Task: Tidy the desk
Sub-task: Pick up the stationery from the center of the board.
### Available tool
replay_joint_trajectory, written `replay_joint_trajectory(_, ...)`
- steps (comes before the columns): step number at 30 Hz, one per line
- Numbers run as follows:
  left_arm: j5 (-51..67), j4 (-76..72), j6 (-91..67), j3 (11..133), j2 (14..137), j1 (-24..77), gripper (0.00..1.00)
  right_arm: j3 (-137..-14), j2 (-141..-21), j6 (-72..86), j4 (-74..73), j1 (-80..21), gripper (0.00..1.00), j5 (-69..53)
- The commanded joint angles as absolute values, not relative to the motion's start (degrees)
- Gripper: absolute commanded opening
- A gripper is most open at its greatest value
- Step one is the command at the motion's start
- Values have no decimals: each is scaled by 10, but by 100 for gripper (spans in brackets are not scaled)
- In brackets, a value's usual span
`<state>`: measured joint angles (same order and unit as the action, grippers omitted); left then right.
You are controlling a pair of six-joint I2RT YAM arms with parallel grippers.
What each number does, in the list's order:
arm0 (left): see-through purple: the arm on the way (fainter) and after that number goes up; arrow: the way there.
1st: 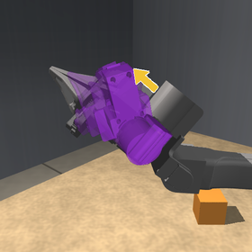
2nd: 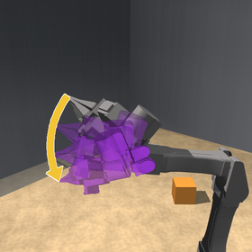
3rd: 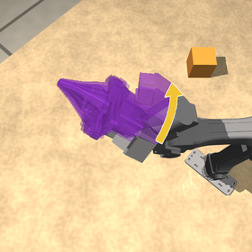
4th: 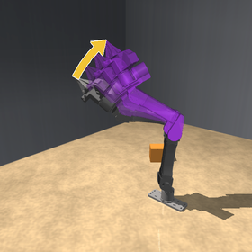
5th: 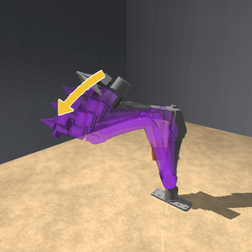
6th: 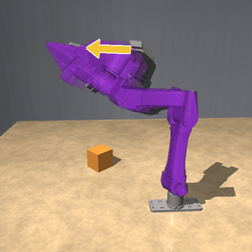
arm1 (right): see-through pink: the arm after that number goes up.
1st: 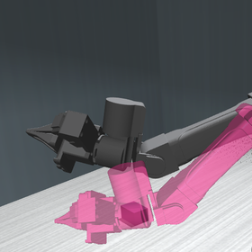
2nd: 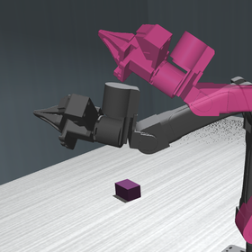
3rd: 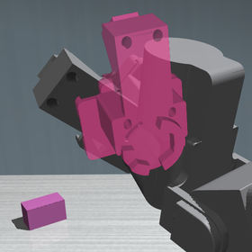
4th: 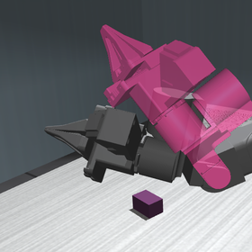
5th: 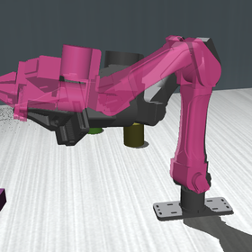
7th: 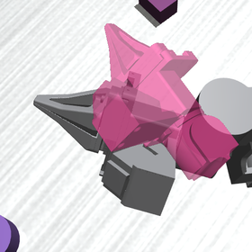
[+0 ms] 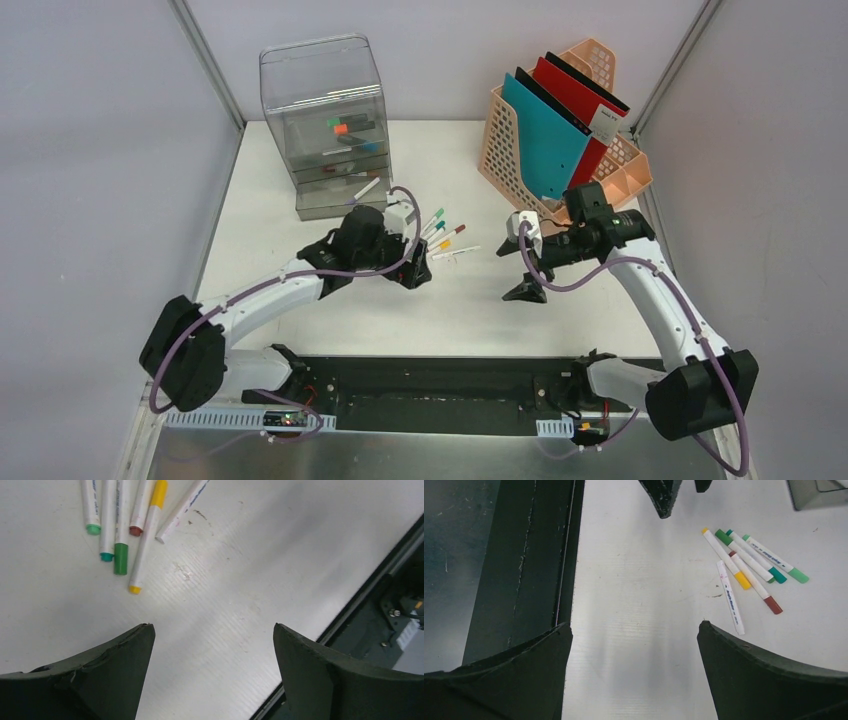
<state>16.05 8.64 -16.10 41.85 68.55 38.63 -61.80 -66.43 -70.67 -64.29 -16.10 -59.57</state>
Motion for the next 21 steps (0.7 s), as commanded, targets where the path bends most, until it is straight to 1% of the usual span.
replay_joint_trajectory(1,102,85,-85,474,732,393,91,-630,-689,-771,-688,-158,99,-585)
replay_joint_trajectory(4,77,86,-62,501,775,395,91,-633,-703,-785,-704,-158,99,-581)
replay_joint_trajectory(8,80,107,-32,557,852,395,88,-635,-707,-788,-708,-158,99,-561)
replay_joint_trajectory(10,84,109,-30,574,876,396,88,-636,-706,-788,-708,-159,99,-557)
replay_joint_trajectory(13,78,115,-23,595,906,396,85,-636,-706,-789,-707,-158,99,-552)
replay_joint_trajectory(15,76,125,-20,607,925,395,81,-635,-706,-791,-708,-158,99,-548)
replay_joint_trajectory(21,67,170,-21,646,981,396,60,-635,-705,-791,-708,-158,99,-546)
